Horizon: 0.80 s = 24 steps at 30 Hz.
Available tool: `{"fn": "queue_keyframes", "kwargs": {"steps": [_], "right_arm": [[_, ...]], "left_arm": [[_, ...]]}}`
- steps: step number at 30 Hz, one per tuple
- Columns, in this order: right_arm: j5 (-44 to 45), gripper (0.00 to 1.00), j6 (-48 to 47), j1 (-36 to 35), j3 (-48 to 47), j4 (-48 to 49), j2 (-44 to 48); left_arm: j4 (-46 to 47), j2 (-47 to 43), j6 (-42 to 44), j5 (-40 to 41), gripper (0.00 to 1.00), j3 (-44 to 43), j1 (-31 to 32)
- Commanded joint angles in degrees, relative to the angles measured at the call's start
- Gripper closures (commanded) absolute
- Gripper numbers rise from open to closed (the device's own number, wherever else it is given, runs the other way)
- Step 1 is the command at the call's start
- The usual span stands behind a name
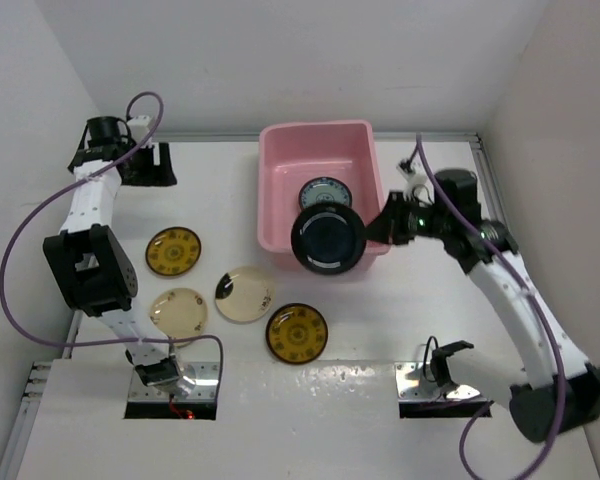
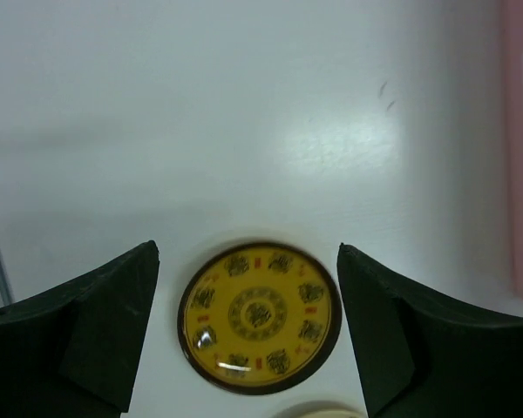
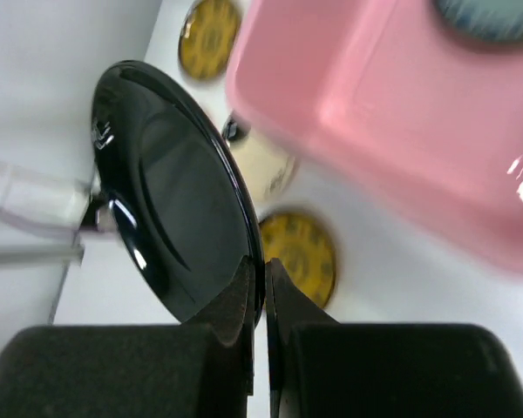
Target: Place the plates into the plastic bin on the countertop
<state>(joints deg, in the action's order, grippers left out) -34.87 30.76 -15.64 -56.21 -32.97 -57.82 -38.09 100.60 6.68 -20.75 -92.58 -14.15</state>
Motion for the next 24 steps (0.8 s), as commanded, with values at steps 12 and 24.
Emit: {"fn": "queue_keyframes", "kwargs": {"steps": [12,24], "right_arm": [[23.0,1.00,10.6,3.1,-37.3,4.2,-49.7],[27.6,0.65,9.8,1.1,-37.9,5.0,-57.6]], "left_arm": [[1.8,0.8,5.6,2.9,0.17,15.5,-11.8],[4.3,7.8,9.8,0.3,0.19,19.9,-14.6]]}}
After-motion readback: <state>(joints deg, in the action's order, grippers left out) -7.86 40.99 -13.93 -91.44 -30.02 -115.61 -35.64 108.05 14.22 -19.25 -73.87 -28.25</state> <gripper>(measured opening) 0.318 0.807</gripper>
